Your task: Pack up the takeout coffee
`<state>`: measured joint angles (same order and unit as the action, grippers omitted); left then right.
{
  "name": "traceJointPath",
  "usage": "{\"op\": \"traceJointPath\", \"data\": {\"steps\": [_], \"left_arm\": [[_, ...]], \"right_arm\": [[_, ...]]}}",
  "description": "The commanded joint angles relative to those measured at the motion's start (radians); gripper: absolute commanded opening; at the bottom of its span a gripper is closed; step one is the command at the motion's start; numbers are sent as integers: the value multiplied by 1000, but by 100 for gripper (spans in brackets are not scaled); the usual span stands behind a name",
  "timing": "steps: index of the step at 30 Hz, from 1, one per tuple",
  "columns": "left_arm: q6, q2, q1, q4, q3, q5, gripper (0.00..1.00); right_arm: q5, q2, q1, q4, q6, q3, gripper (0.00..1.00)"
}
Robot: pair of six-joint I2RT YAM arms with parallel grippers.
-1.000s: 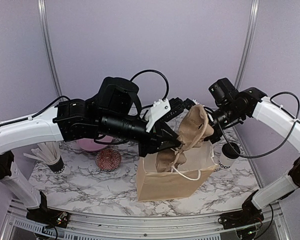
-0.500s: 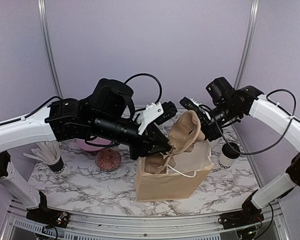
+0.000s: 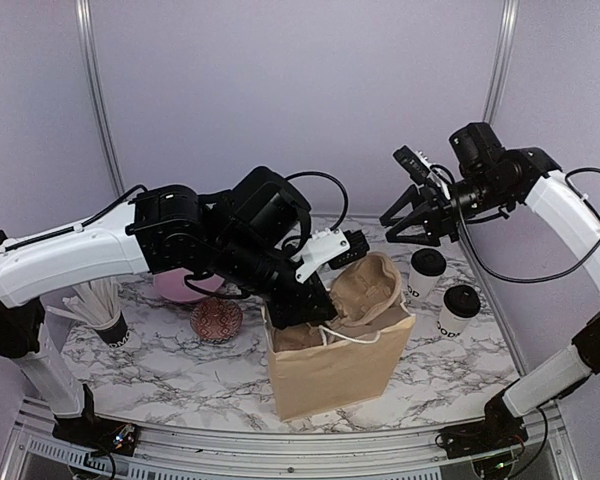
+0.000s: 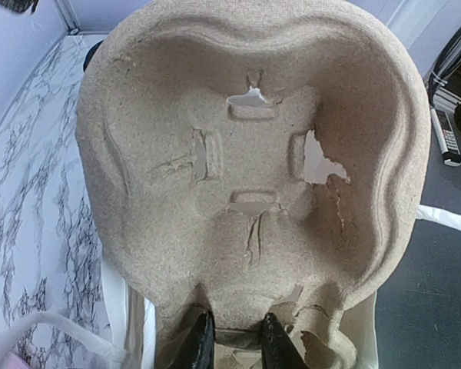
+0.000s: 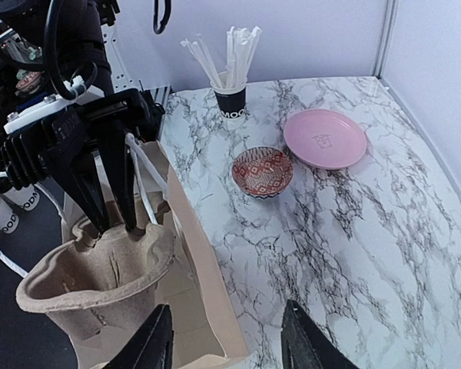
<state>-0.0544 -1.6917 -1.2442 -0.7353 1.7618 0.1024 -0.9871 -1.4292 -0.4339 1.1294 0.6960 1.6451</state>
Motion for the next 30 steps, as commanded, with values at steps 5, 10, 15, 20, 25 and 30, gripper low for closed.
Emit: {"op": "traceJointPath", "data": {"steps": [5,10,15,20,25,30], "left_arm": [[103,-61,-27,-194,109,-86,21],[157,-115,-30,-288,169,-118,21],[195,-180,-31,-396,234,-164,21],[218,-229,-30,-444,257,-176,20],[222,-262,-31,-474,281,-143,19],[234,-276,-32,-484,275,-72,19]], "right_arm": [[-9,76,57,45,57,-86,47],[29,100,69,19,48,-132,47],[40,119,76,10,50,-151,47],[41,119,77,8,51,-166,47],[46,121,77,3,53,-185,46],[45,120,77,0,57,-203,46]]}}
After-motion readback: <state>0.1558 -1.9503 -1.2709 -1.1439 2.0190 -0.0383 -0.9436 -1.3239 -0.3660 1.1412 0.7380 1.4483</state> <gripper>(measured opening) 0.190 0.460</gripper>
